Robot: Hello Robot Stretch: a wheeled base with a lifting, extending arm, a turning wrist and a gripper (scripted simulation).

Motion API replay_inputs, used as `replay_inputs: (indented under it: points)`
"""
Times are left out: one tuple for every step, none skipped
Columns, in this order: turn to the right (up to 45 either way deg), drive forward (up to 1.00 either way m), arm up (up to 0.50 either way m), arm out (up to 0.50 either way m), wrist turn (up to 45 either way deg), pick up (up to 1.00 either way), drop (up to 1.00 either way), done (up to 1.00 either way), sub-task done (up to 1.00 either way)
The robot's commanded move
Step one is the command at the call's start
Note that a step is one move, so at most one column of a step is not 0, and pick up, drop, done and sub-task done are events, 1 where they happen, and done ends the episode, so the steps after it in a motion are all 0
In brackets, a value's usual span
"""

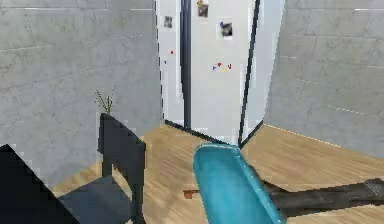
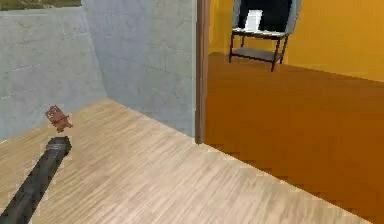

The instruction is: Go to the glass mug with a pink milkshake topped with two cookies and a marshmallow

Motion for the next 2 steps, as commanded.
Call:
replay_inputs:
  points:
    - [45.0, 0.0, 0.0, 0.0, 0.0, 0.0, 0.0, 0.0, 0.0]
    - [45.0, 0.0, 0.0, 0.0, 0.0, 0.0, 0.0, 0.0, 0.0]
